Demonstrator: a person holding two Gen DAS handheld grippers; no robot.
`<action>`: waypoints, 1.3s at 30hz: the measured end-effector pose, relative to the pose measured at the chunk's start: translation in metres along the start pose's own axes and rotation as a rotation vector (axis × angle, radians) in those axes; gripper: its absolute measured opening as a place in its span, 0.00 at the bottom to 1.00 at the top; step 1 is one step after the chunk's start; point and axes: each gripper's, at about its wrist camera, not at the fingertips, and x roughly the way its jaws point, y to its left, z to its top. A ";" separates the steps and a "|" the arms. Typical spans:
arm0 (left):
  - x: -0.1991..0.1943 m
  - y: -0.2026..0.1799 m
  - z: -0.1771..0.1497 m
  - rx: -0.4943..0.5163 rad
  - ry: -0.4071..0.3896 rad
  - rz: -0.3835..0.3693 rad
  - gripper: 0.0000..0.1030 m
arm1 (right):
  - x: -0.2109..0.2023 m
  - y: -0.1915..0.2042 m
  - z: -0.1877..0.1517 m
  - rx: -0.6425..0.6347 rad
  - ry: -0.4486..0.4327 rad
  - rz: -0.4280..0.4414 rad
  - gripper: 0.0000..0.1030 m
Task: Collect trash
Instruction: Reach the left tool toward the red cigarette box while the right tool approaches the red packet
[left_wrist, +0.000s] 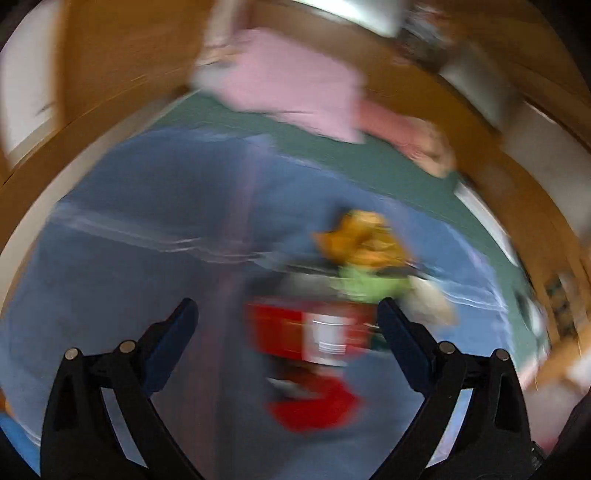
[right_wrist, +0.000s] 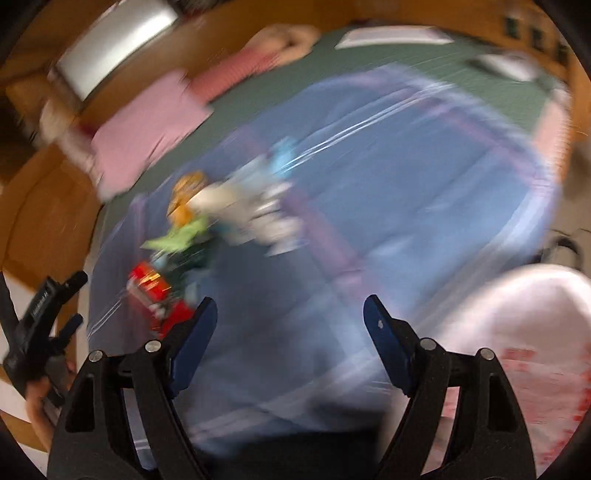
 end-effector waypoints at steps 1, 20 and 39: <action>0.005 0.013 0.003 -0.035 0.034 0.025 0.93 | 0.015 0.021 0.002 -0.026 0.020 0.005 0.78; 0.013 0.022 -0.017 0.007 0.064 0.090 0.94 | 0.118 0.140 -0.034 -0.394 0.238 0.075 0.35; 0.017 0.073 -0.024 -0.208 0.116 0.100 0.94 | 0.113 0.059 0.023 0.077 0.239 0.280 0.73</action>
